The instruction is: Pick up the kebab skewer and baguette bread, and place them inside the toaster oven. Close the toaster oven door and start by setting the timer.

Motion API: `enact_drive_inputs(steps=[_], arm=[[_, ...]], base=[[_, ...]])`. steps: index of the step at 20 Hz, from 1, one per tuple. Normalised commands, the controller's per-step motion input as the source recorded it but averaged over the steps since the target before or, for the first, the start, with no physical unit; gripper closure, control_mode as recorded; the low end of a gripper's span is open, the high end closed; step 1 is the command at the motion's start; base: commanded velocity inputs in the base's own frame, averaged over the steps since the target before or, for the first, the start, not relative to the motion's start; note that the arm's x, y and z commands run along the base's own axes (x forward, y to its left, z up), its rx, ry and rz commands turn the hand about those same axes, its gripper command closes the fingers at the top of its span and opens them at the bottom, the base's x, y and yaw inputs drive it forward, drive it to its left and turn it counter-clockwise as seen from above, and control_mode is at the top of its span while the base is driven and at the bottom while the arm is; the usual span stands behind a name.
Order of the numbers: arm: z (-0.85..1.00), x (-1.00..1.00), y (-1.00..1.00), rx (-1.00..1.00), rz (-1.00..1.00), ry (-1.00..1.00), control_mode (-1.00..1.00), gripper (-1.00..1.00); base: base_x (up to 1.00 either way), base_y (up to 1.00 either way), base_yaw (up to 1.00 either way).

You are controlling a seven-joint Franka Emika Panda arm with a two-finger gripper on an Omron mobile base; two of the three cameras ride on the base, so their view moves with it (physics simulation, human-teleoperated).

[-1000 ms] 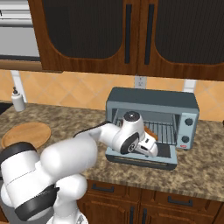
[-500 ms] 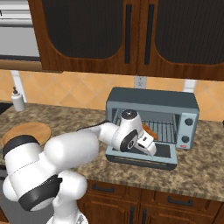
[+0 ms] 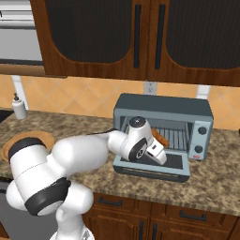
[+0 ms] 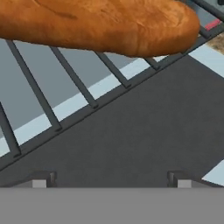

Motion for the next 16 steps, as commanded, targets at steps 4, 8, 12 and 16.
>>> enact_drive_inputs(steps=[4, 8, 12, 16], arm=[[0.0, 0.26, 0.0, 0.0, -0.06, -0.08, -1.0, -1.0], [0.0, 0.31, 0.0, 0.0, -0.05, -0.1, -1.0, -1.0], [-0.01, 0.15, 0.0, 0.03, -0.03, -0.15, -1.0, -1.0], [0.0, 0.22, 0.0, 0.03, -0.02, -0.14, -1.0, -1.0]], base=[[0.0, 0.0, 0.0], [0.0, 0.0, 0.0], [0.0, 0.0, 0.0], [0.0, 0.0, 0.0]])
